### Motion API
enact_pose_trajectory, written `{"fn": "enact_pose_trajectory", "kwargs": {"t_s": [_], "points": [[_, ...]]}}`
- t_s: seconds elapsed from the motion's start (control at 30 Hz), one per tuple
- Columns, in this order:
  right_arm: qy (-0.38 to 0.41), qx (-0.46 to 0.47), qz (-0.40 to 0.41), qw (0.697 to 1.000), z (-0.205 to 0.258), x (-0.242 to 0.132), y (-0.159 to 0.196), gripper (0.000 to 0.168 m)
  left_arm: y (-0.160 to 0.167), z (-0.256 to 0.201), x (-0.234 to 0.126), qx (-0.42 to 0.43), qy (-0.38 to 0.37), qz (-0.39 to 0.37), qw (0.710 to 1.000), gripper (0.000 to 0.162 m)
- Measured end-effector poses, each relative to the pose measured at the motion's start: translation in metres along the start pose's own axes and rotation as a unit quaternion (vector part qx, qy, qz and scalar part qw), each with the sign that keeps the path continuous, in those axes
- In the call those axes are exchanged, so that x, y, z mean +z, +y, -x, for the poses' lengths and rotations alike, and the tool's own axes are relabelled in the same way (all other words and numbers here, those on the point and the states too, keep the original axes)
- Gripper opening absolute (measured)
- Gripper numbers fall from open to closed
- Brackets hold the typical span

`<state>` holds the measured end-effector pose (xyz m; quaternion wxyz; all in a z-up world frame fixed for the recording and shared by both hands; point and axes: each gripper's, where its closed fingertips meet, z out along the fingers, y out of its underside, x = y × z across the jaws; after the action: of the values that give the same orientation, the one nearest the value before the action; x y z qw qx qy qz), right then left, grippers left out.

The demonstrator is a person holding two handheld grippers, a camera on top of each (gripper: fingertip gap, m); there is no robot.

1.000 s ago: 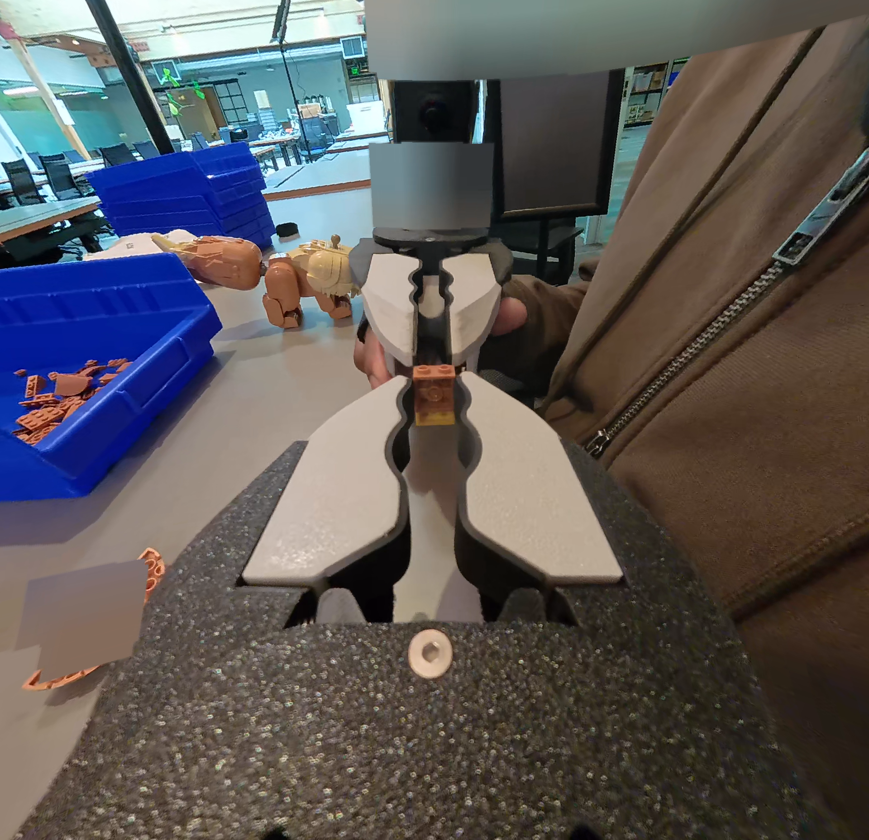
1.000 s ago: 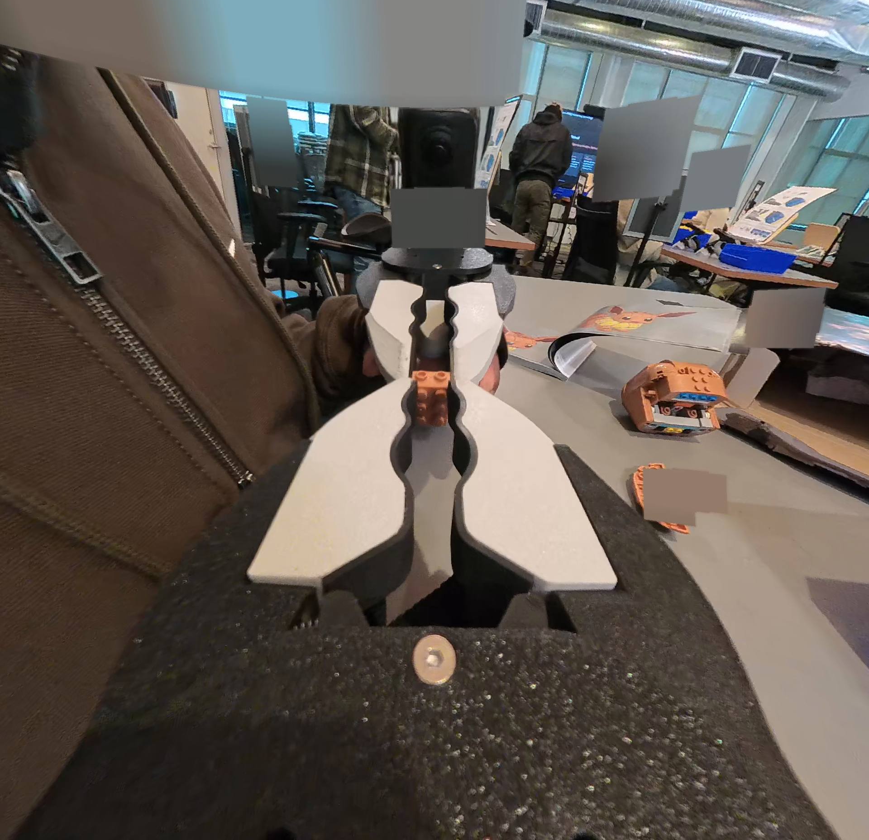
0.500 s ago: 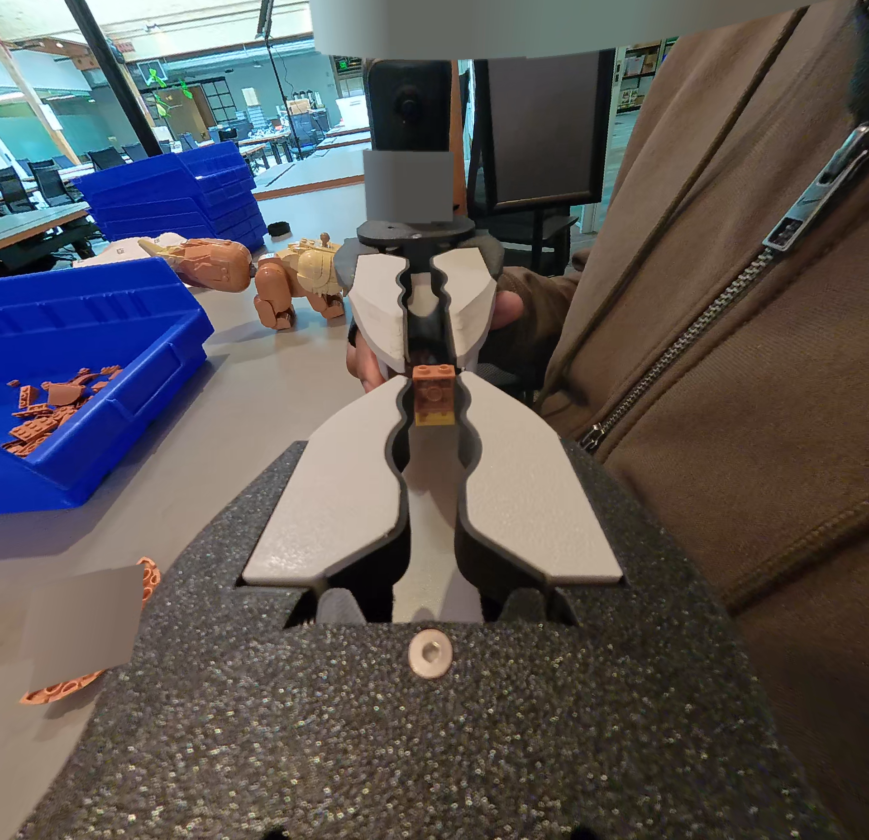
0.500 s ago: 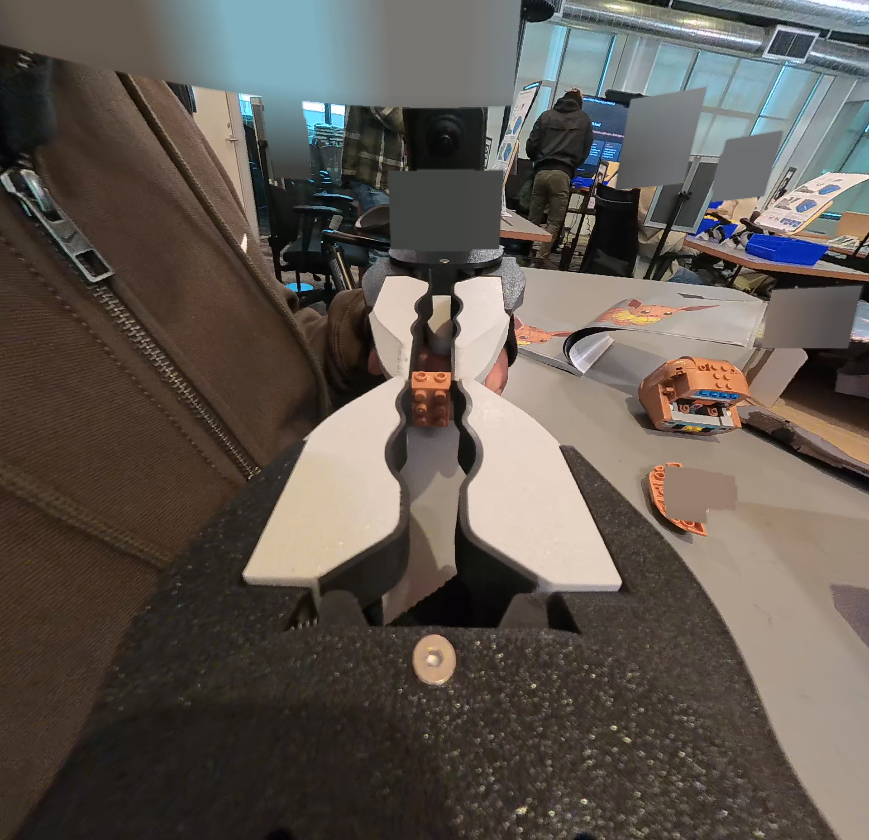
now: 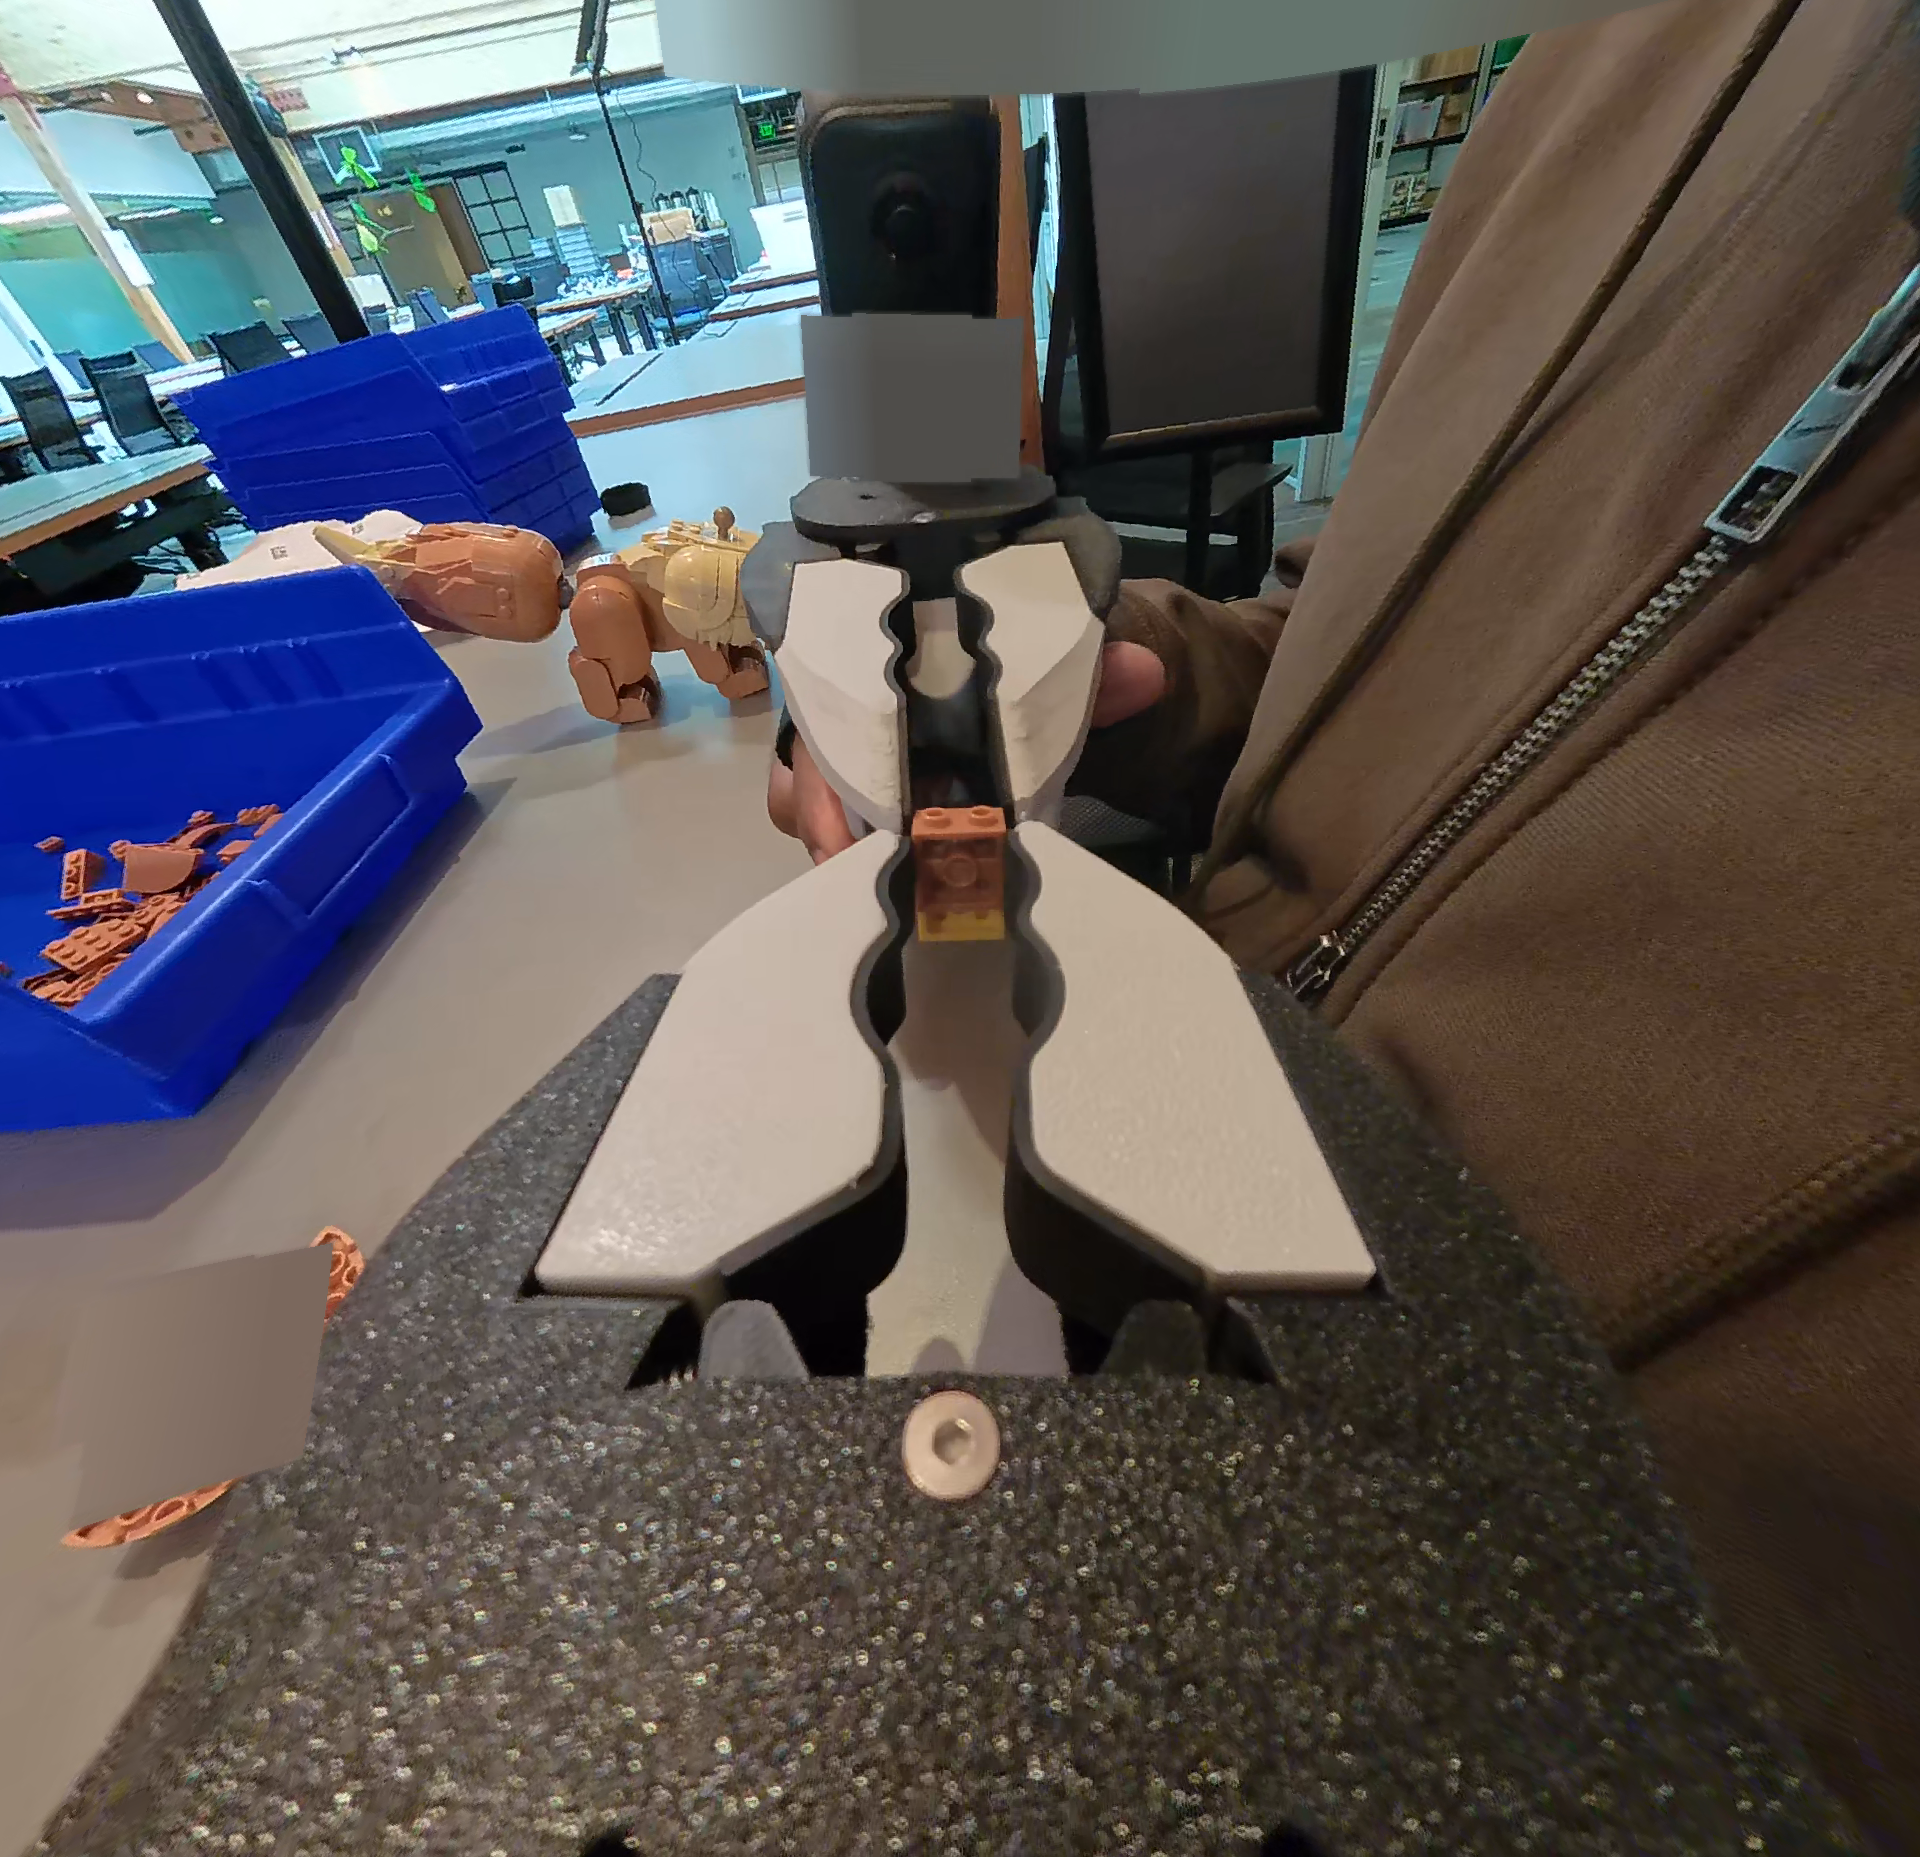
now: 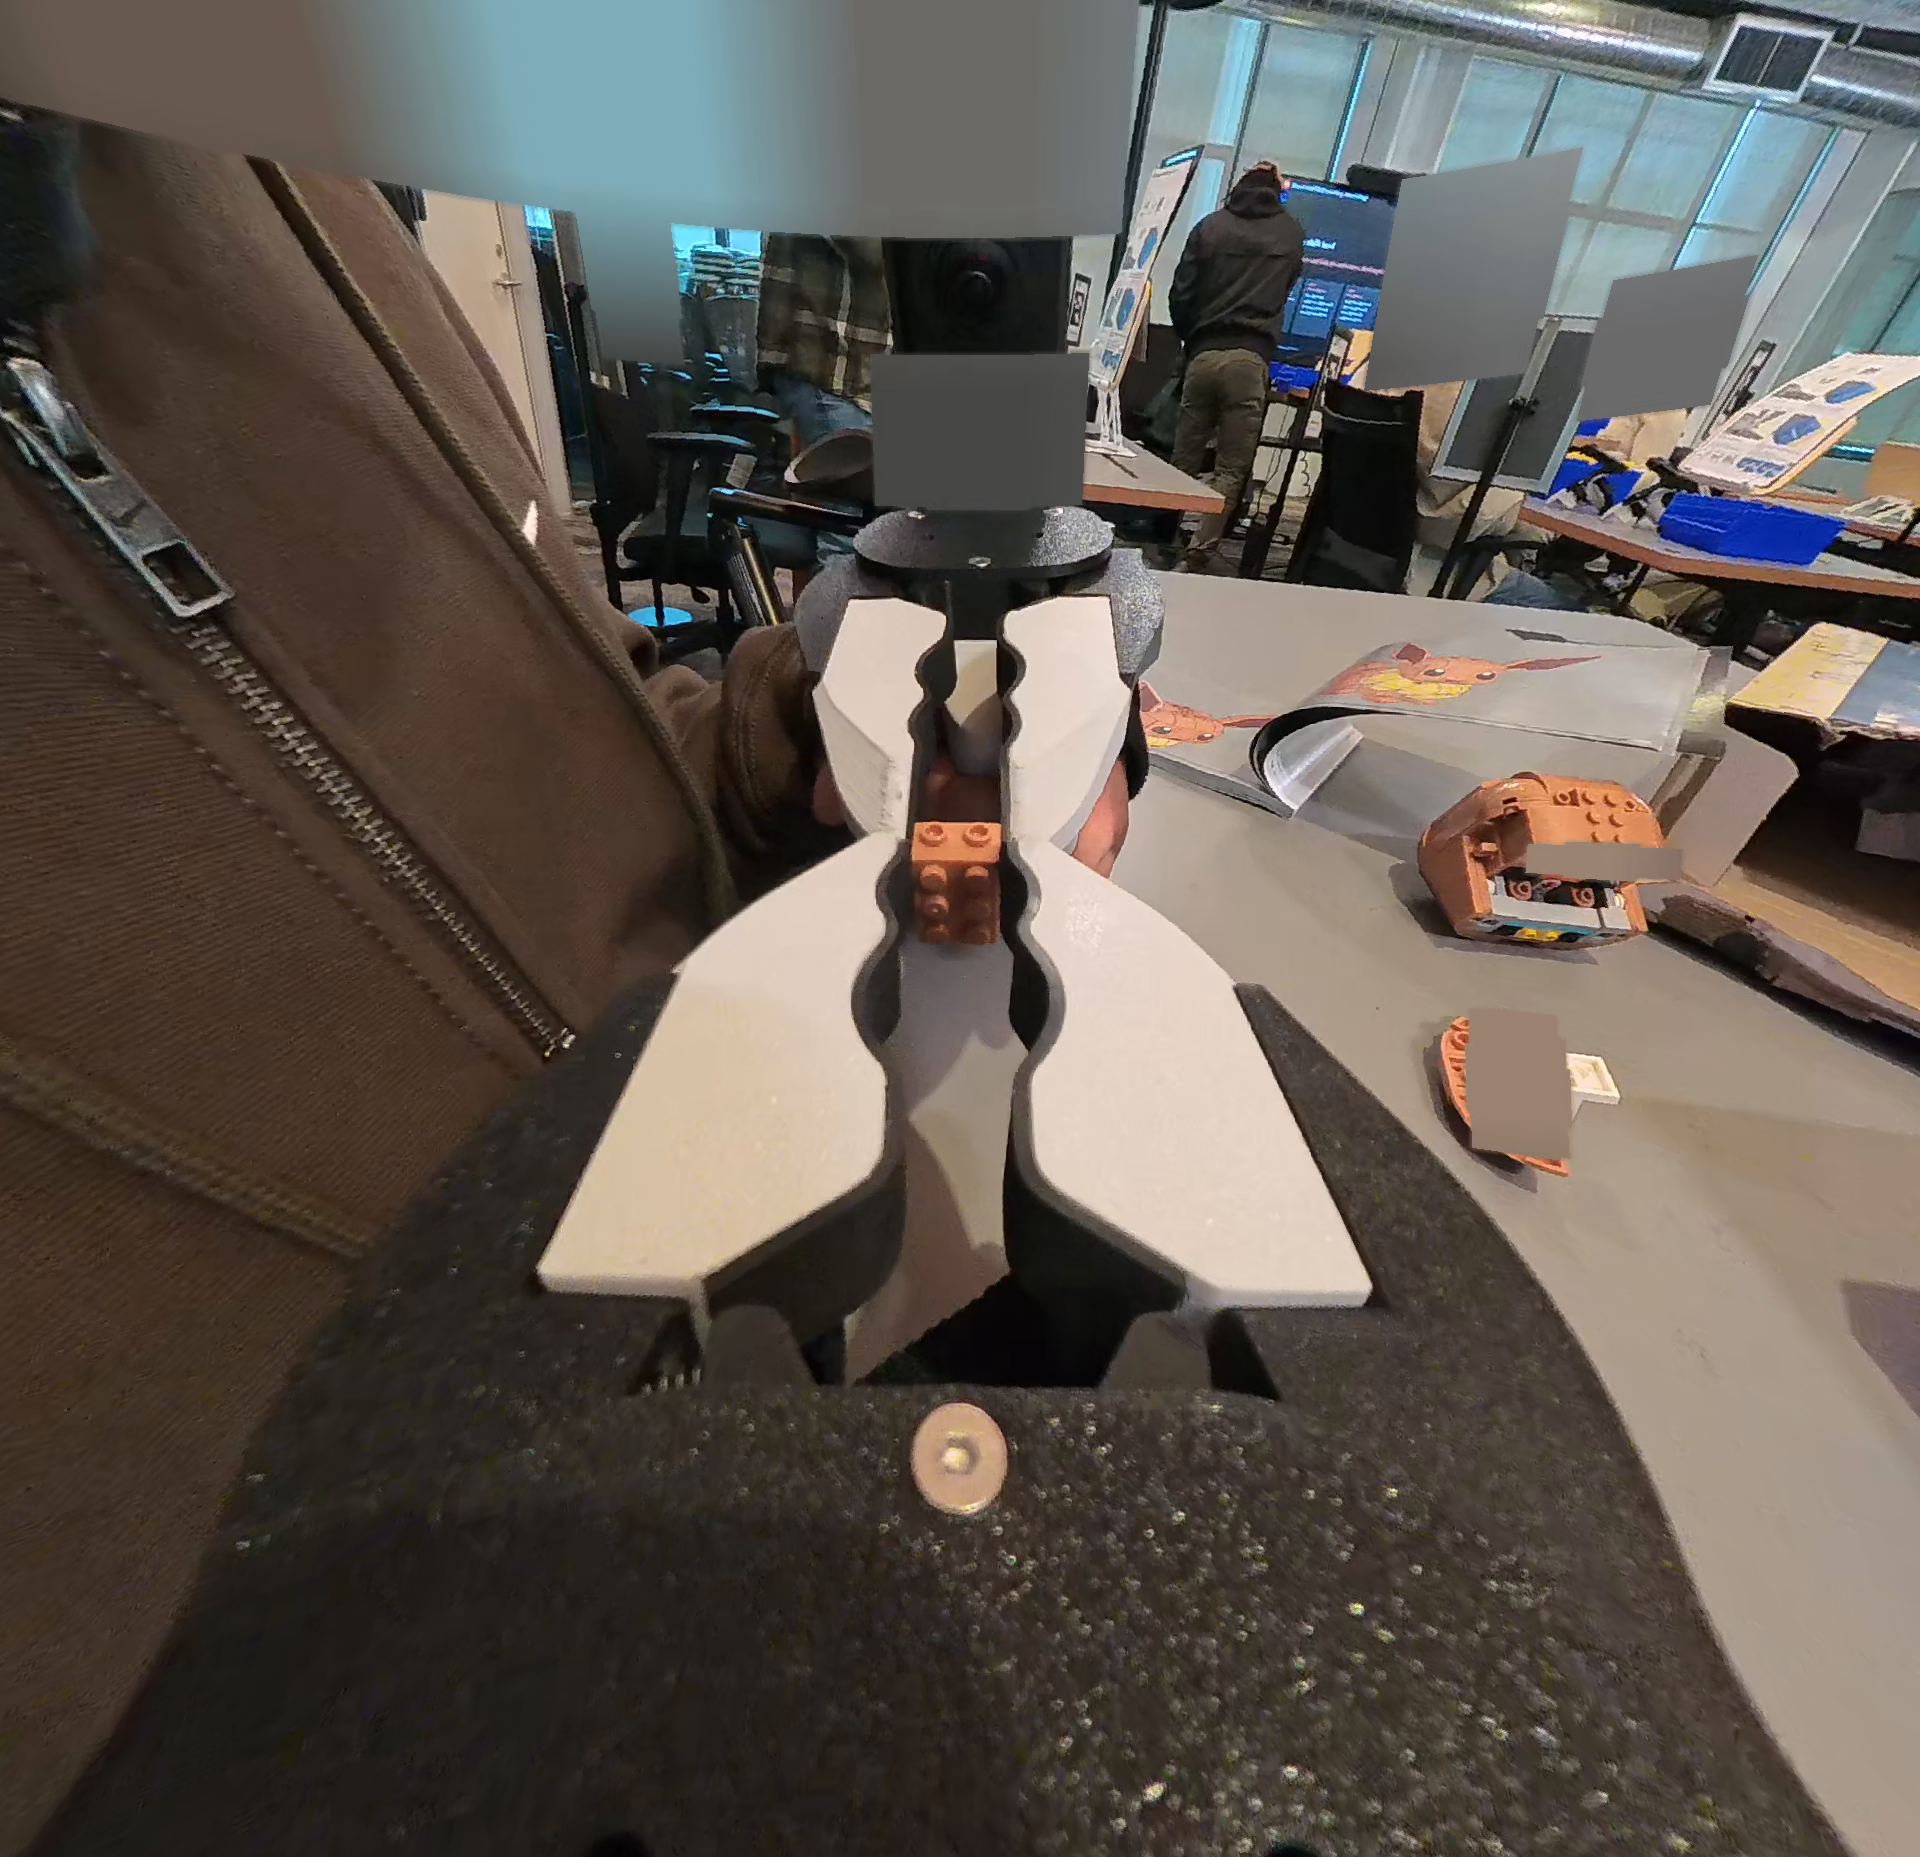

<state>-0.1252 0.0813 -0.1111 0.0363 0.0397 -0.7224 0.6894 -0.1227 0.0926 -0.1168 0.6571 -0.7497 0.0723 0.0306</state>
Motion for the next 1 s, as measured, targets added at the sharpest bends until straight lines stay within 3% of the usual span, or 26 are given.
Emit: {"fn": "enact_pose_trajectory", "kwargs": {"t_s": [0.67, 1.0], "points": [[0.034, -0.04, 0.024, 0.998, 0.001, -0.001, 0.004, 0.015, 0.002, -0.001, 0.0, 0.018, -0.005, 0.014, 1.0, 0.016], [0.029, -0.018, -0.008, 0.999, 0.004, 0.0, -0.008, 0.014, -0.011, -0.004, -0.003, -0.015, 0.011, -0.029, 0.999, 0.016]]}}
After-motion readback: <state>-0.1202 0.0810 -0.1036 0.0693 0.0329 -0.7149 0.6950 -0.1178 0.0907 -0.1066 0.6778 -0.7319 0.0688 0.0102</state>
